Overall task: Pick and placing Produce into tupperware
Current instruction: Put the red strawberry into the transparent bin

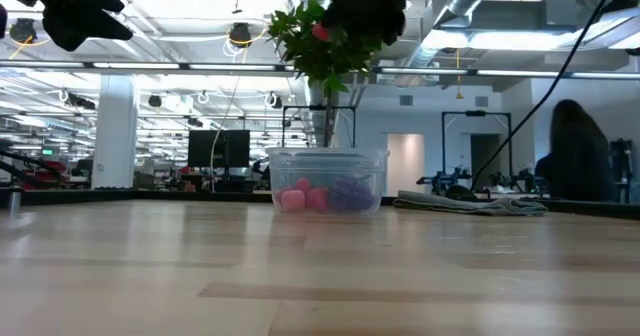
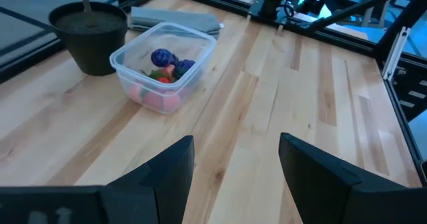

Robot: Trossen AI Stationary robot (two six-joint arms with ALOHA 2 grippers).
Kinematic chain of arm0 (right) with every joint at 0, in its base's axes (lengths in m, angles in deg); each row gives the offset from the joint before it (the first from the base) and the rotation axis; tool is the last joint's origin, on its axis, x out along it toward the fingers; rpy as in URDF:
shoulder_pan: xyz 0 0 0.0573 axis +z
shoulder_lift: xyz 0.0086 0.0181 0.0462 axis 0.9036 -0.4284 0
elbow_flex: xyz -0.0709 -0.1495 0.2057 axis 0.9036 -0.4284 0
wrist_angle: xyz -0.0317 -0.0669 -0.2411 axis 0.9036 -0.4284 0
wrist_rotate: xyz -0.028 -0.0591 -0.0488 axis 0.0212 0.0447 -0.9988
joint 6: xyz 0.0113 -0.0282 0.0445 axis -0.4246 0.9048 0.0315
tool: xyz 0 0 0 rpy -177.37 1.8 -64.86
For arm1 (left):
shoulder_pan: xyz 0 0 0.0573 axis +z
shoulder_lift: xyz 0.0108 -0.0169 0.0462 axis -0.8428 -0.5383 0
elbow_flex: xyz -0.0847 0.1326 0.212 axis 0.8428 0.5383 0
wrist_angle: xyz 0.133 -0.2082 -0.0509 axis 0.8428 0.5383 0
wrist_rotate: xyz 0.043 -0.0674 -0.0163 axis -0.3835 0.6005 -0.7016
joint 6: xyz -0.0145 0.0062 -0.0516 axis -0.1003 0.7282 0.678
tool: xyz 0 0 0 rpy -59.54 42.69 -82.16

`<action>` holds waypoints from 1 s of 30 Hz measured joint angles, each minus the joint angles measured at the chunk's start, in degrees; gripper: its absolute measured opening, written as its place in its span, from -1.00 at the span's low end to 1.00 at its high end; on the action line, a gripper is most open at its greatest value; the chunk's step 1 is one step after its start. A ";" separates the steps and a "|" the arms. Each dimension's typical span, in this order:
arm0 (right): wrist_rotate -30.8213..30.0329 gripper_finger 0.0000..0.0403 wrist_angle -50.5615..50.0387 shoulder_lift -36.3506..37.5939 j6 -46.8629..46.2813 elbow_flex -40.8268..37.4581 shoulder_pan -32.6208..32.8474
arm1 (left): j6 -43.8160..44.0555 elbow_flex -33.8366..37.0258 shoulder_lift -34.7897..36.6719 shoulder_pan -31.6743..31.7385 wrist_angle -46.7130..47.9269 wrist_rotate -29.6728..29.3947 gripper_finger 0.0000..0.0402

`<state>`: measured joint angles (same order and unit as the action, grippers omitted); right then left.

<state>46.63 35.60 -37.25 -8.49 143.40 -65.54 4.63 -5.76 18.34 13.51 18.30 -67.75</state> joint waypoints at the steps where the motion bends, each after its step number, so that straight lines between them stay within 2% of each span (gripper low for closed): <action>1: -0.48 -0.13 -1.00 -0.26 0.01 0.00 0.00 | 0.00 0.00 -0.02 0.00 0.02 0.00 0.05; 6: -0.79 -0.14 -1.90 -0.93 0.01 -0.04 -0.46 | 0.00 0.00 -0.03 0.00 -0.09 0.00 0.05; 13: -4.22 -0.13 -2.30 -2.26 0.03 0.08 -2.65 | -0.02 0.00 -0.04 0.00 -0.04 -0.09 0.05; 30: -3.92 -0.14 -3.02 -7.73 1.35 -0.20 -6.91 | -0.04 0.00 -0.04 0.00 -0.13 -0.57 0.05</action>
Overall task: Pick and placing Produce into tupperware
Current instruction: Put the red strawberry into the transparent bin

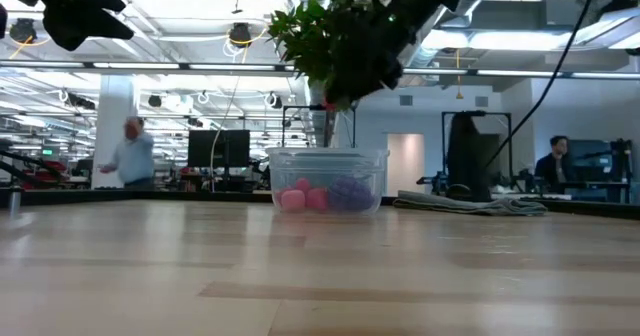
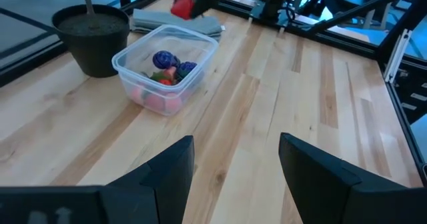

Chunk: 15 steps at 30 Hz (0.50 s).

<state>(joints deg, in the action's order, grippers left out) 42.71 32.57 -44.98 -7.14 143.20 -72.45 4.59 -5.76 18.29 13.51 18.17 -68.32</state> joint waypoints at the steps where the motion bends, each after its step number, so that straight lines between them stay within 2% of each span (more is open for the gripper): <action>1: 0.01 -0.15 -0.32 -0.01 0.10 -0.07 -0.11 | 0.00 0.00 0.00 0.02 0.02 -0.04 0.05; 15: 0.42 -0.16 2.83 -5.64 -0.07 0.04 -0.07 | 0.34 0.00 -0.11 0.02 -0.01 -1.48 0.05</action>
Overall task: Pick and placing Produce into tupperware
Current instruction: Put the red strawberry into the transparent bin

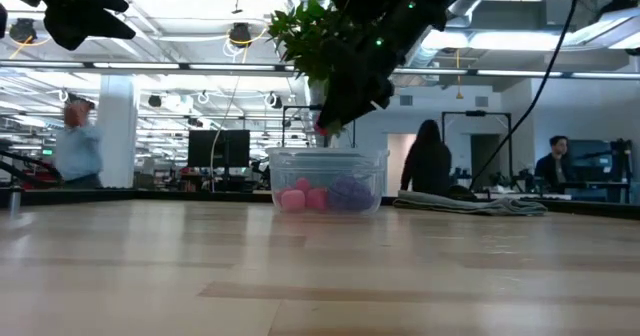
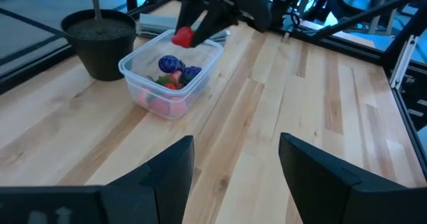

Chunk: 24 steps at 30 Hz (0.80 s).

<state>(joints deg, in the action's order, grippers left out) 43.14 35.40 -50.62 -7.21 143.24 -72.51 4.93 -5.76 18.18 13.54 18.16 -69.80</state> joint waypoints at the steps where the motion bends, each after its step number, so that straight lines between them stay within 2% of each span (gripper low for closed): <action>1: -0.02 -0.15 0.66 -0.28 0.01 0.05 0.00 | 0.03 0.00 0.00 0.00 -0.01 0.00 0.05; 24: -0.22 -0.16 2.60 -1.79 -2.43 0.13 -1.25 | -0.05 0.00 -0.02 0.00 0.10 -1.33 0.05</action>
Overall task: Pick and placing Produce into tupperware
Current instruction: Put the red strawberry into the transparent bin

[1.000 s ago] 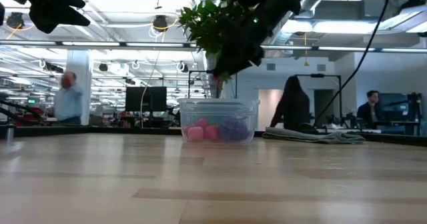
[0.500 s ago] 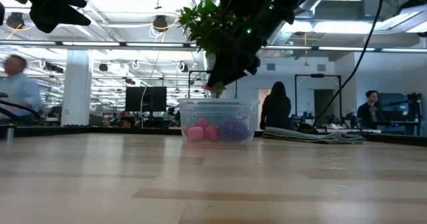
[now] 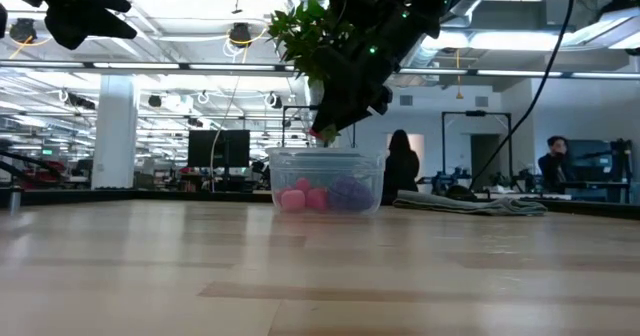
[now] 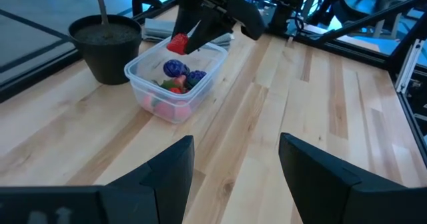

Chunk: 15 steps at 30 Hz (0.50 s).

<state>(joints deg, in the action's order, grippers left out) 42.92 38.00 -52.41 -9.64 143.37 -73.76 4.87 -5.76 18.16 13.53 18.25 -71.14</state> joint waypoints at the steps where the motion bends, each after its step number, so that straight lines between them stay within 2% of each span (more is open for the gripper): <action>1: 0.00 -0.16 0.02 0.02 0.00 0.00 0.02 | -0.02 0.00 0.02 0.00 0.02 0.00 0.05; 15: 0.00 -0.14 0.00 0.04 -0.02 0.00 0.02 | -0.50 0.00 0.02 0.00 0.42 0.02 0.05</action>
<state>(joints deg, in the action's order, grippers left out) 42.92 38.00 -52.37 -9.66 143.37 -73.74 4.37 -5.76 18.18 13.54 18.67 -71.11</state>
